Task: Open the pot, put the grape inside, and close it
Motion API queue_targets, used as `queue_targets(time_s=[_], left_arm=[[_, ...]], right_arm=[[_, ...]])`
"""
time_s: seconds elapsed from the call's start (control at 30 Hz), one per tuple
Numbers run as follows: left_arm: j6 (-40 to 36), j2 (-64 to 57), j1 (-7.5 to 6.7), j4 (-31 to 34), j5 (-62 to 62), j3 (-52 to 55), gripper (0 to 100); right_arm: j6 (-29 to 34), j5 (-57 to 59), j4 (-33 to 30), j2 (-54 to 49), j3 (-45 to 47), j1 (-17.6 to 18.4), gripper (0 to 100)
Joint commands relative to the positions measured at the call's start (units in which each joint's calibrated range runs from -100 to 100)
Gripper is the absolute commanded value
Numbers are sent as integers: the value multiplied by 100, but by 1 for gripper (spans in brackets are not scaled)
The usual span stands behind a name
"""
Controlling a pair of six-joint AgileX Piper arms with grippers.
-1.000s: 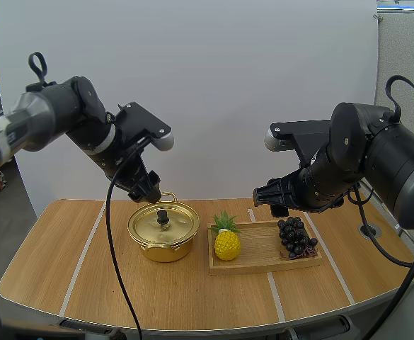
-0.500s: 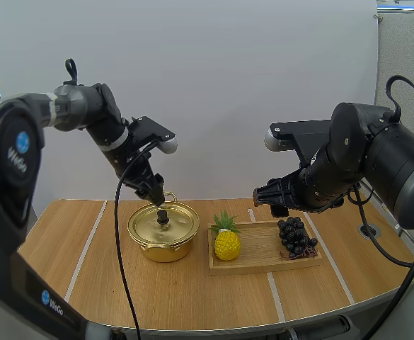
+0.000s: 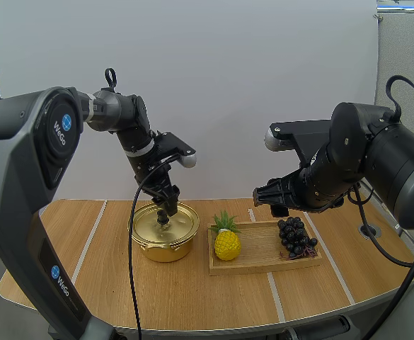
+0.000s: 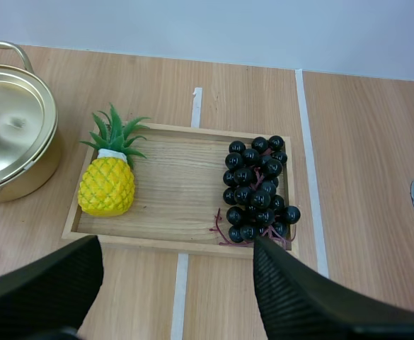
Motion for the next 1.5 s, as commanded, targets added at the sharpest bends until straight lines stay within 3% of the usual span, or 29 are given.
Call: queue_targets(time_s=[0.0,0.87,0.9,1.03,1.13,1.17,1.47], left_arm=[[-170,205,-23,341,-152,-110,100],[-170,779,-23,340,-102,-234,100],[-170,779,-23,340,-102,-234,93],[-170,779,-23,340,-45,-234,35],[-170,779,-23,340,-27,-234,4],[-170,779,-23,340,-27,-234,0],[-170,722,-23,340,171,-234,0]], right_arm=[[-19,-96,-35,-25,-56,-18,100],[-19,-96,-35,-25,-56,-18,100],[-19,-96,-35,-25,-56,-18,100],[-19,-96,-35,-25,-56,-18,100],[-19,-96,-35,-25,-56,-18,100],[-19,-96,-35,-25,-56,-18,100],[-19,-96,-35,-25,-56,-18,100]])
